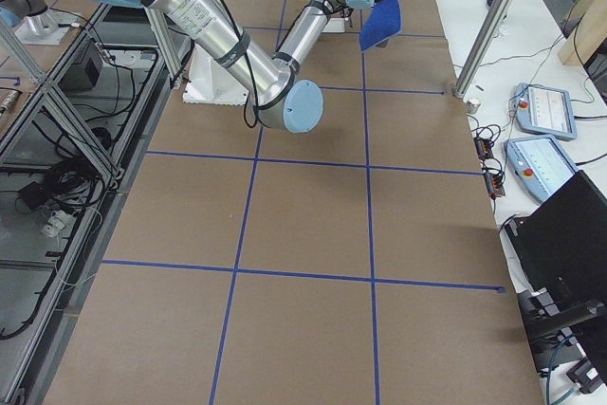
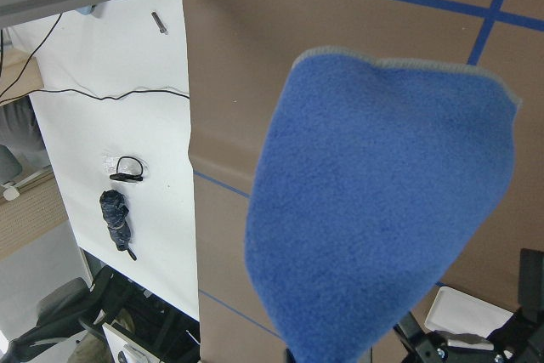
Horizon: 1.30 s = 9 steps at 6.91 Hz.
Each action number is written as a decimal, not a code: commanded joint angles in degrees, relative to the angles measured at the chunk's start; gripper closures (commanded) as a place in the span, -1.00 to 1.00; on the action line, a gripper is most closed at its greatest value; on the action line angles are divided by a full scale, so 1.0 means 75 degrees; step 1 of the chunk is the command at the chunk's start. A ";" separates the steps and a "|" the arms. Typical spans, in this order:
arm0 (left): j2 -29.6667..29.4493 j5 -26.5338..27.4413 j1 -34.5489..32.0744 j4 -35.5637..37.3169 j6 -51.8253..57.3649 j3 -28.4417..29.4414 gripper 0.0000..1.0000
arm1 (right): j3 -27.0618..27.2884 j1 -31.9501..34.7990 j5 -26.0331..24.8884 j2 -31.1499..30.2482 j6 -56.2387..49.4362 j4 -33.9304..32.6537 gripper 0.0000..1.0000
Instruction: Hang towel on rack
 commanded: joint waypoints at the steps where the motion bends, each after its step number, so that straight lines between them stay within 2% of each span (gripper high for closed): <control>1: -0.0018 -0.0009 0.0016 -0.0012 -0.0088 -0.0036 -0.95 | 0.0105 -0.0088 -0.0213 -0.0014 0.0149 0.0085 1.00; 3: -0.0041 -0.0009 0.0016 -0.0012 -0.0089 -0.0059 -0.93 | 0.0467 -0.0158 -0.0365 -0.0166 0.0312 0.0132 1.00; 5: -0.0041 0.0060 0.0016 0.0000 -0.0404 -0.0141 -0.43 | 0.0504 -0.0194 -0.0437 -0.0248 0.0431 0.0308 1.00; 6: -0.0041 0.0061 0.0016 0.0000 -0.0429 -0.0199 -0.32 | 0.0504 -0.0206 -0.0564 -0.0283 0.0512 0.0447 1.00; 7: -0.0030 0.0073 0.0016 0.0000 -0.0440 -0.0200 0.03 | 0.0504 -0.0217 -0.0670 -0.0469 0.0699 0.0820 1.00; 8: -0.0018 0.0061 0.0016 0.0000 -0.0510 -0.0200 0.74 | 0.0504 -0.0217 -0.0671 -0.0587 0.0700 0.1009 1.00; 9: -0.0018 0.0061 0.0016 -0.0012 -0.0464 -0.0200 1.00 | 0.0504 -0.0217 -0.0683 -0.0589 0.0700 0.1011 1.00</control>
